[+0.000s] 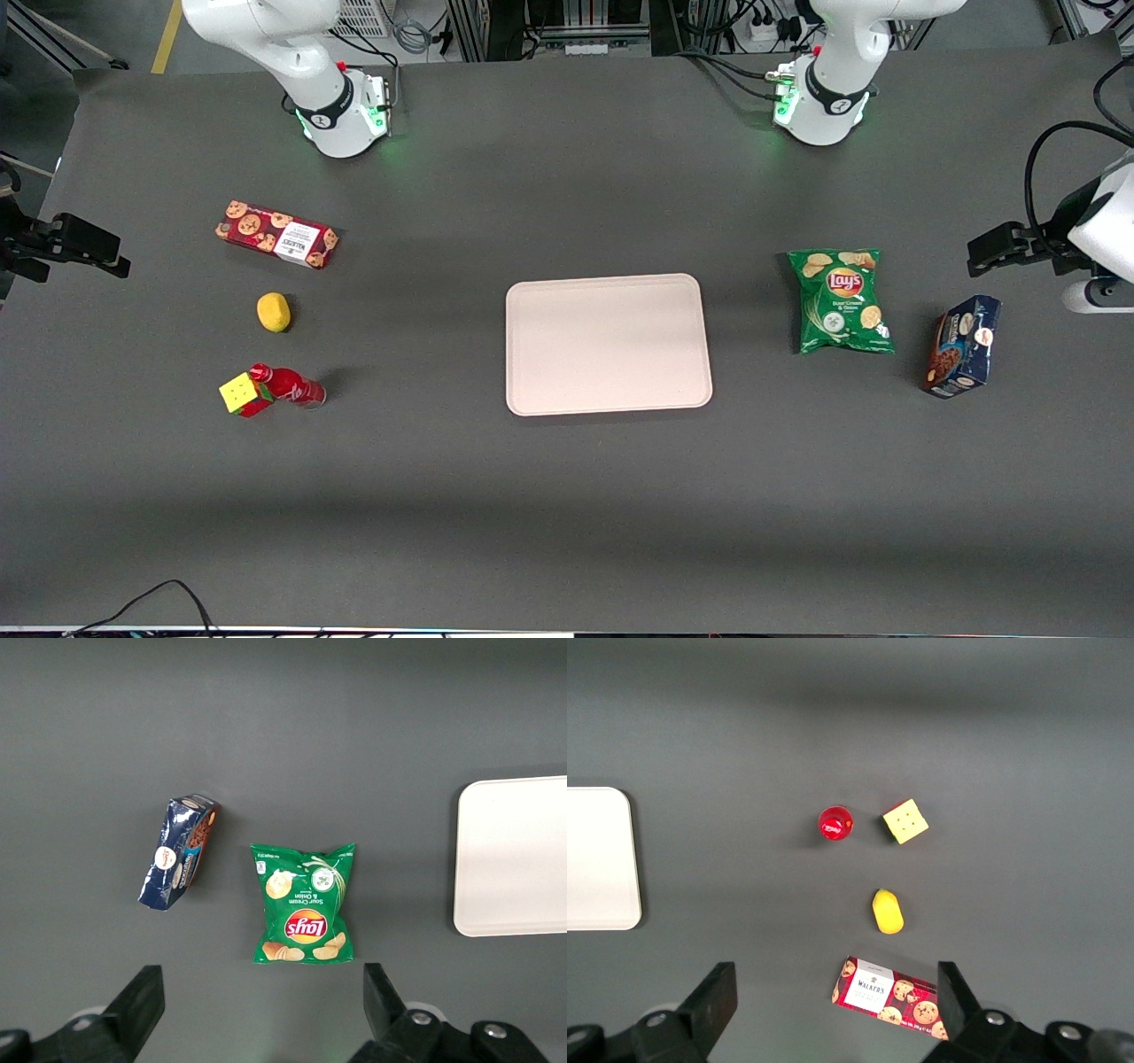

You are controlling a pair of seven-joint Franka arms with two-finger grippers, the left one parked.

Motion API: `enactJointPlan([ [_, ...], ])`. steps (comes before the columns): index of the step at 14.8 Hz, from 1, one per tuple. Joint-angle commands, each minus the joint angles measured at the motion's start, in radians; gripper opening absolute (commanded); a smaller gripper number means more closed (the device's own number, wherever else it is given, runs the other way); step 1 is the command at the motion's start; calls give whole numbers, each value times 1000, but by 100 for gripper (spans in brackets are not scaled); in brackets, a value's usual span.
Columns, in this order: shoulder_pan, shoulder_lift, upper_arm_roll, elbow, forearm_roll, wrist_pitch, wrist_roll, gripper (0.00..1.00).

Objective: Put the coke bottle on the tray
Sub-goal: 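Move the right gripper down over the red Coca-Cola bottle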

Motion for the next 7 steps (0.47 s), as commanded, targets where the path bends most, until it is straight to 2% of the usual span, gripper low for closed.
enactJointPlan([
  [1,12,22,1,30,-22,1,22,100],
  [5,15,51,13,22,-20,-5,22,100],
  [7,19,55,16,-37,-10,7,31,100],
])
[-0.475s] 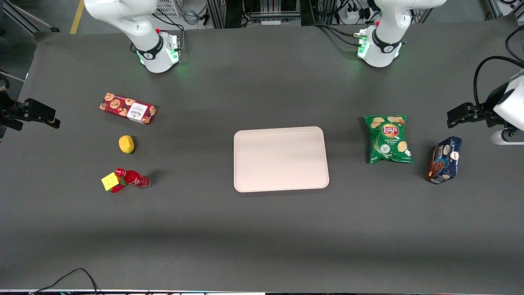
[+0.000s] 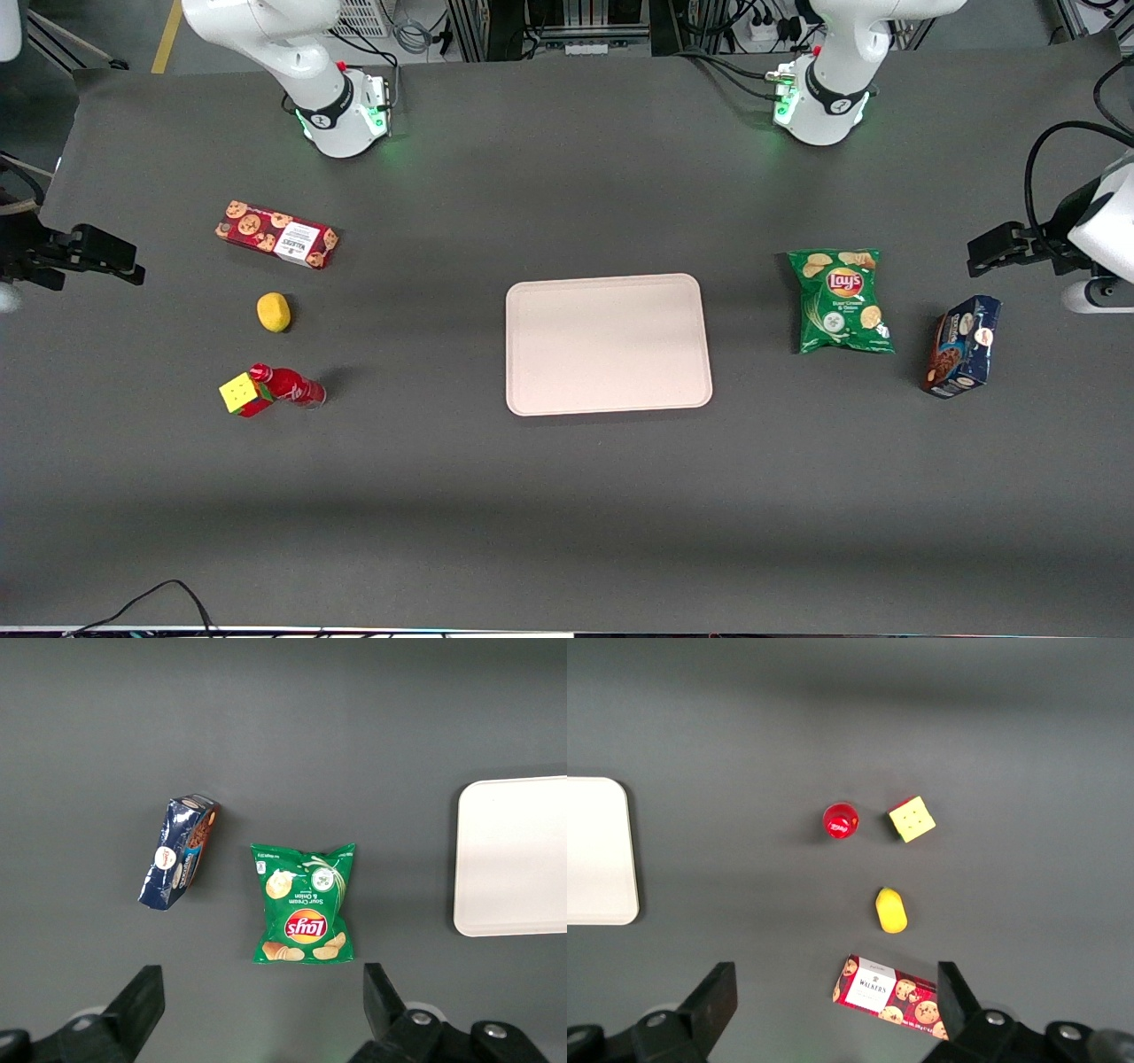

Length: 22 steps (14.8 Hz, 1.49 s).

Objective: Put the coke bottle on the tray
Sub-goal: 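Move the right gripper down over the red Coca-Cola bottle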

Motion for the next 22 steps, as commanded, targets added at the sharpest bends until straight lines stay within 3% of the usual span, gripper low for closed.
enactJointPlan([
  [1,12,15,5,-84,-5,53,38,100],
  [5,18,-106,17,-462,-15,413,61,100],
  [10,18,-96,19,-681,-18,688,63,100],
  [22,18,102,22,-684,-48,936,32,100],
])
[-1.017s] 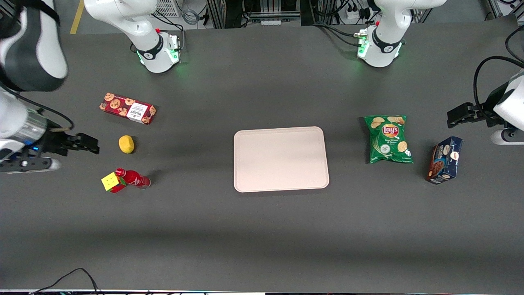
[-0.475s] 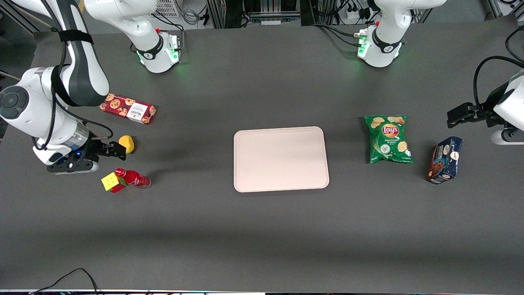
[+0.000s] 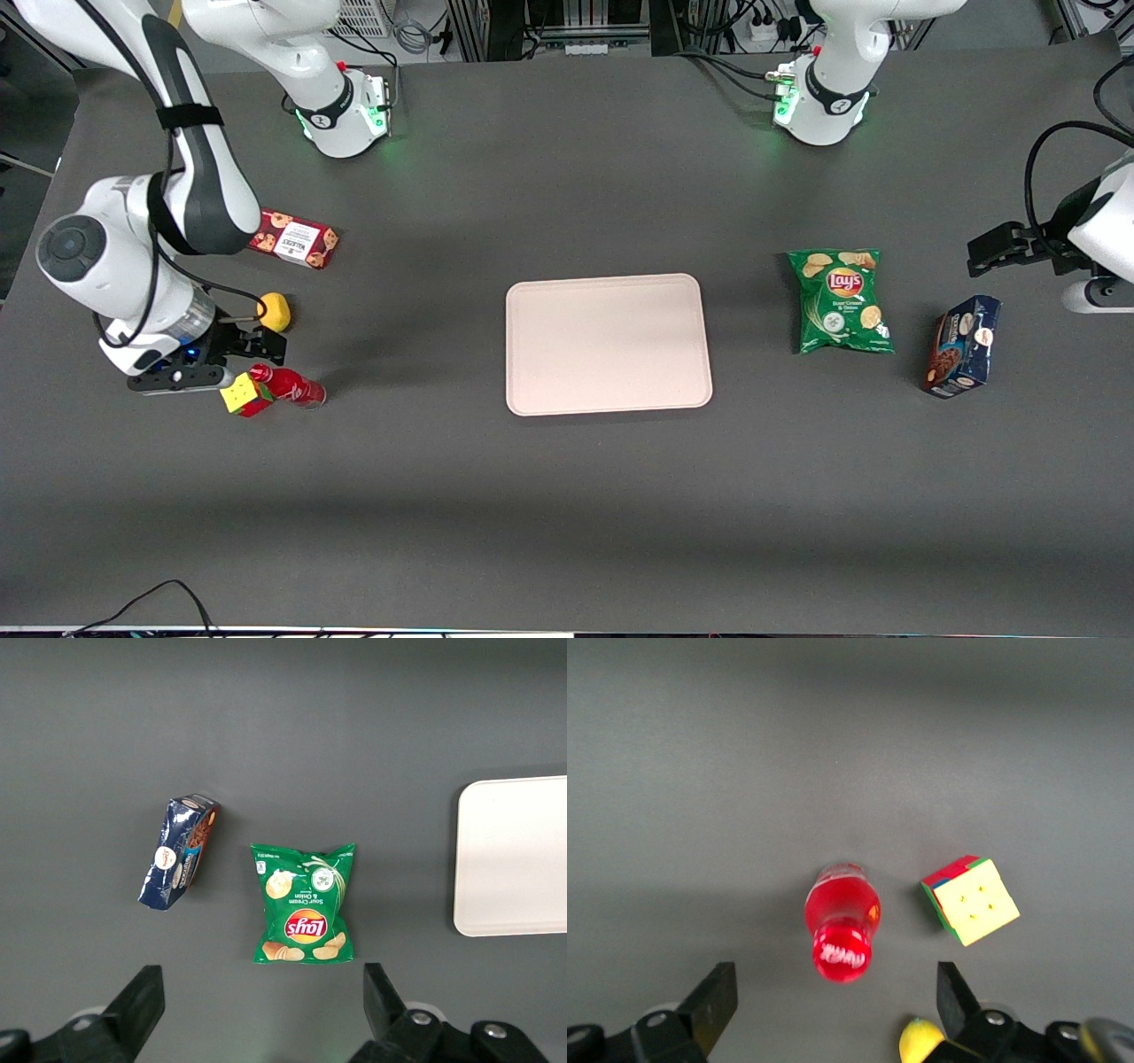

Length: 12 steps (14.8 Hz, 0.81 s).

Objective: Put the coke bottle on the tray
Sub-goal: 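Close the right gripper around the bottle's cap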

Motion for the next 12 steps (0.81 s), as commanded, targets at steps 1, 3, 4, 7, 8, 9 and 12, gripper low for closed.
enactJointPlan([
  [1,3,61,0,3,-15,77,-2,100],
  [3,2,75,0,3,-13,93,-2,100],
  [4,0,77,0,3,-12,94,-2,100],
  [7,-2,77,2,2,-12,94,-4,100],
  [8,-2,77,2,2,-12,94,-4,99],
  [9,-2,77,2,0,-12,94,-5,92],
  [12,0,77,3,-6,-9,91,-4,71],
])
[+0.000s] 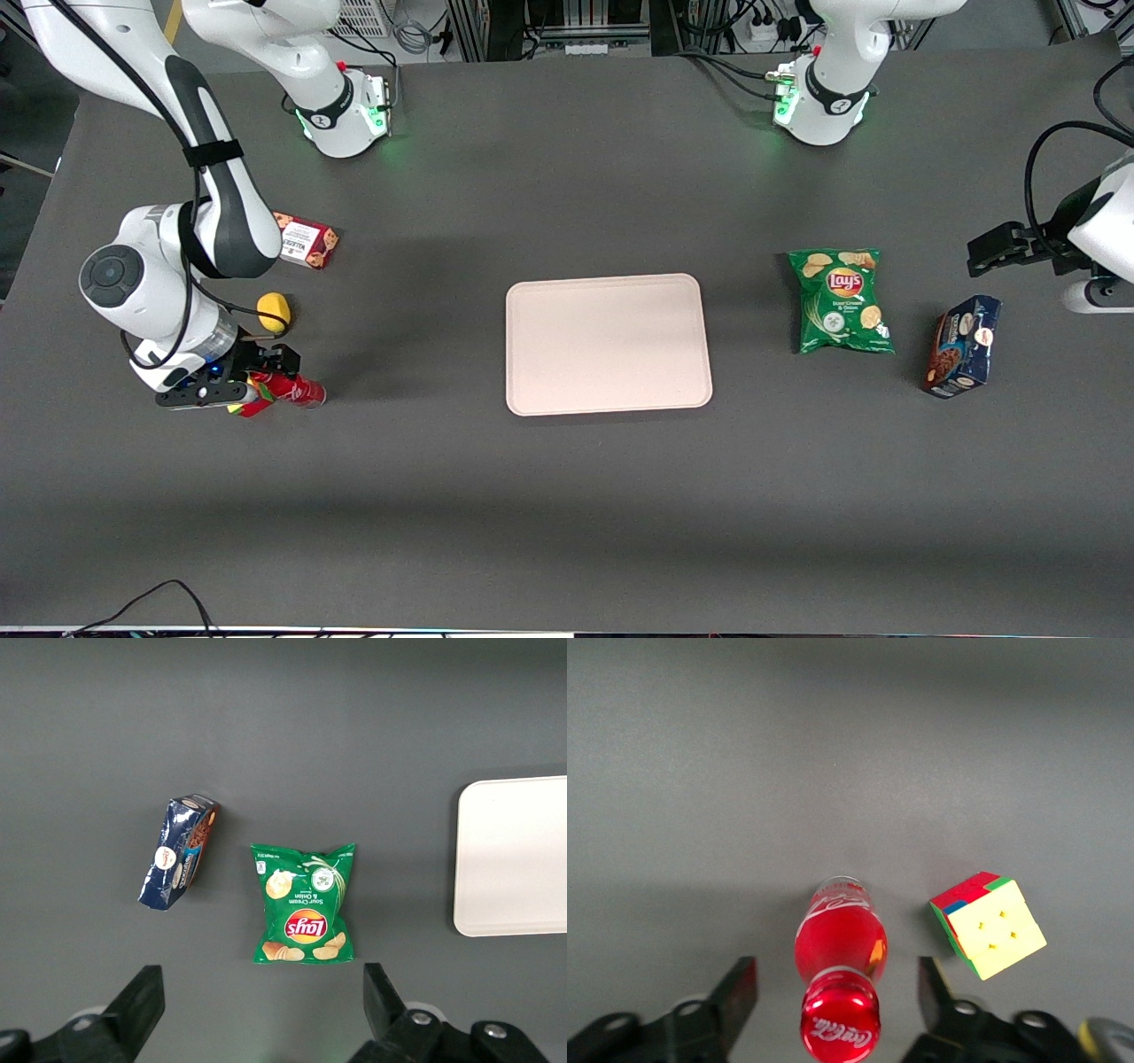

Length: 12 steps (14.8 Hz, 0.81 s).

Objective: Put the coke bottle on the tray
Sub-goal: 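Close the right gripper around the bottle's cap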

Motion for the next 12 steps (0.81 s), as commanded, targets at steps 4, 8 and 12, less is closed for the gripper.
enactJointPlan([
  [4,2,-7,2,-3,-8,-1,-5,44],
  [8,2,-11,2,-3,-5,-5,-16,0],
  [12,7,-43,5,34,-4,-91,-13,0],
])
